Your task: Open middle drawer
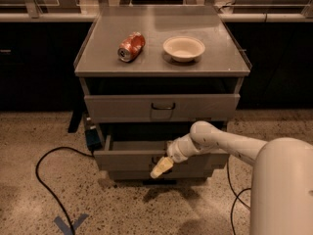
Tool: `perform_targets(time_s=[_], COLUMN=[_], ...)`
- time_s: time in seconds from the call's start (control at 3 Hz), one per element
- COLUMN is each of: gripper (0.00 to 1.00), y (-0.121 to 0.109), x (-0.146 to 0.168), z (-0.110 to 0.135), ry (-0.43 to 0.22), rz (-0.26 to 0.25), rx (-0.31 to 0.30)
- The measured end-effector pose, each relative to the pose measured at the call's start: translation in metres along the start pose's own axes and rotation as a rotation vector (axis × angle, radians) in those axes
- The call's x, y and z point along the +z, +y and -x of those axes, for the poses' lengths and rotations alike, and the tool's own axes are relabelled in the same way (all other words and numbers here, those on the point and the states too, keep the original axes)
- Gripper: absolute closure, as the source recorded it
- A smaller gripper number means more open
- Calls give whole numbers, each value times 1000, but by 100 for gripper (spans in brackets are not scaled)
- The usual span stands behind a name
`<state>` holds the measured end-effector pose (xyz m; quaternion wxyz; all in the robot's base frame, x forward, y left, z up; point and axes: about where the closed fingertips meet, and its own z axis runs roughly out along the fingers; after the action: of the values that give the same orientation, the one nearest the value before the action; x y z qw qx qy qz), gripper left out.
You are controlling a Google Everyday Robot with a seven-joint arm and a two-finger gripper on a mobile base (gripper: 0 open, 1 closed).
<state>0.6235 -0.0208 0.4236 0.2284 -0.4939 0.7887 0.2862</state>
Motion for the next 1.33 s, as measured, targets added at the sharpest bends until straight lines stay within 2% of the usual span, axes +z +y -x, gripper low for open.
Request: perform_targets(time_s=[0.33,0.67,1.0,1.33], gripper=[0,0,0,0], y=[47,56,81,148], x=[1,-1,-13,-19], z=[-12,-17,-21,-31], ry=[27,35,20,0], rz=[34,40,45,116], rx=[10,16,27,71])
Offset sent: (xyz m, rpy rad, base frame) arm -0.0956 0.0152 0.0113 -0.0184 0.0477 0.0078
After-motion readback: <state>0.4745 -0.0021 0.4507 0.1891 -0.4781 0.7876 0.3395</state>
